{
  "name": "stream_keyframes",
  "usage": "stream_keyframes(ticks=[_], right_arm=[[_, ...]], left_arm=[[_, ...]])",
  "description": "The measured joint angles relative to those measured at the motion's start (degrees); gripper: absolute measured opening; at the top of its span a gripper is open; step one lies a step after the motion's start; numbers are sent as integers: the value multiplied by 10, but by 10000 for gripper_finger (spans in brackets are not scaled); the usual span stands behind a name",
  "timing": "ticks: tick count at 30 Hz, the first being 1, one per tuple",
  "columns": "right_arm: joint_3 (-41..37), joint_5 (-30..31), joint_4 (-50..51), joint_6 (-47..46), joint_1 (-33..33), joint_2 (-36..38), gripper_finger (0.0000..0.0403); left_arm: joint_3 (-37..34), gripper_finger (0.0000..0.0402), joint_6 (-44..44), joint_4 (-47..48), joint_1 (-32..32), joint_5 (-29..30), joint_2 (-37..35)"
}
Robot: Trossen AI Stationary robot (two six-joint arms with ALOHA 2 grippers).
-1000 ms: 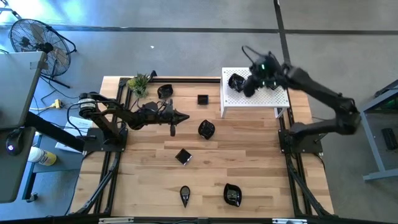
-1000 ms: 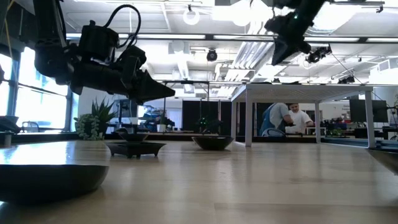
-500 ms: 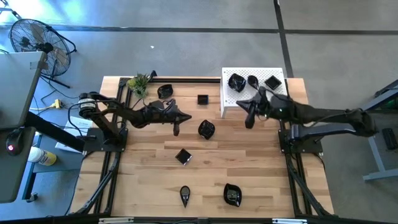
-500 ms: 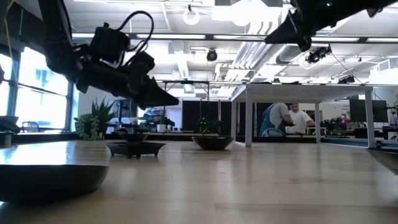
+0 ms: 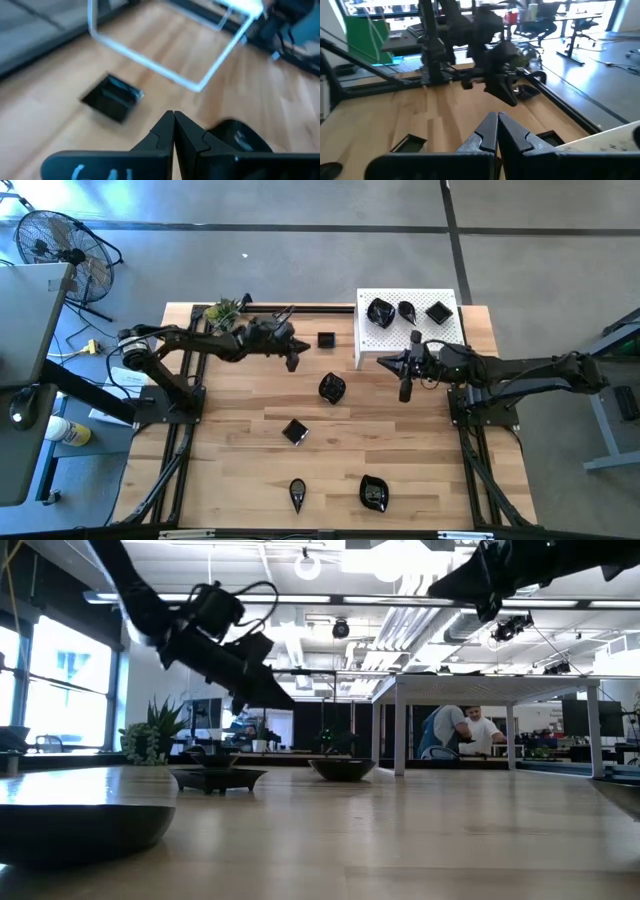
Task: Pick & Place Mini shaped plates
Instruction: Stack the black leaf-shaped plate on top of the black leaf-shaped plates on the shelf
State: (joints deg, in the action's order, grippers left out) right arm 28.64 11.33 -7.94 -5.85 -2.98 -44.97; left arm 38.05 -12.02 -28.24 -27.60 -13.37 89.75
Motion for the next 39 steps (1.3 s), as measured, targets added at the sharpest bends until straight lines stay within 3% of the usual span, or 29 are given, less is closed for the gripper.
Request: stream_keyframes(ticks=[4,8,15,18,23,29,34,39], right_arm=[[0,-1,0,8,8,0,0],[0,23,-1,23,18,0,0],[0,52,-5,-7,53,-8,1],[0,76,-10,-40,77,-33,1],[3,116,-35,-130,116,-106,4],[30,152,-35,-281,145,-208,67],[69,152,-33,-402,147,-305,121],[108,182,1,-527,146,-402,133]], left_arm=[[54,3,21,112,14,-38,4],[82,3,53,174,61,4,13],[95,2,53,179,118,57,13],[74,1,51,113,124,60,13],[-5,1,38,-73,122,35,13],[-94,0,47,-255,122,76,13],[-124,0,63,-284,122,113,13],[-126,0,77,-271,122,109,13]])
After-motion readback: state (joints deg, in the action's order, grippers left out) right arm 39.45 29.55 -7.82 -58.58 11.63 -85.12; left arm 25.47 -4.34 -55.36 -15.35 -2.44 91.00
